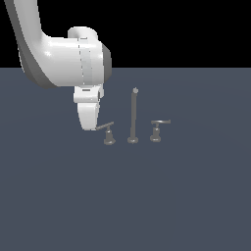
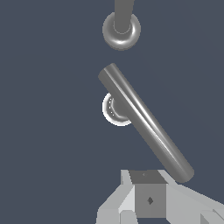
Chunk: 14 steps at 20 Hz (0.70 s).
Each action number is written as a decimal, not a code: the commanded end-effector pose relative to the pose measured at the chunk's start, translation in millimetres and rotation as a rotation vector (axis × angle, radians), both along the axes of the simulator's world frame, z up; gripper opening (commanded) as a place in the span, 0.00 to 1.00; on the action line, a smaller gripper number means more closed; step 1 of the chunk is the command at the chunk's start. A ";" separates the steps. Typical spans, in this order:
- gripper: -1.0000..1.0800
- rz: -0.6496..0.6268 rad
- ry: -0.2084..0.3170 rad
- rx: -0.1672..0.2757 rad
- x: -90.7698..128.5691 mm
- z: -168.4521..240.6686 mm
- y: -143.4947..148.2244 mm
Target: Turn on the faucet by rotating a designated handle.
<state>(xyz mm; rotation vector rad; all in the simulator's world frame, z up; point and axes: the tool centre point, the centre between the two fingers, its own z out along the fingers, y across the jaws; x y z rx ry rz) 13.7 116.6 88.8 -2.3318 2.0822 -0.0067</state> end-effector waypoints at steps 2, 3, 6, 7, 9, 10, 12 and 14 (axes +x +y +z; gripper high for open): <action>0.00 -0.013 0.012 -0.008 -14.8 0.3 -12.7; 0.00 -0.012 0.013 -0.009 -18.1 0.4 -13.2; 0.00 0.003 0.010 -0.003 -17.6 -0.1 -6.0; 0.00 0.001 0.011 -0.003 -19.4 -0.1 -10.4; 0.00 -0.002 0.011 -0.005 -23.3 0.0 -19.2; 0.00 -0.003 0.012 -0.005 -25.2 0.1 -23.7; 0.00 -0.006 0.012 -0.006 -29.1 0.2 -32.6; 0.00 -0.009 0.013 -0.007 -33.0 0.3 -41.7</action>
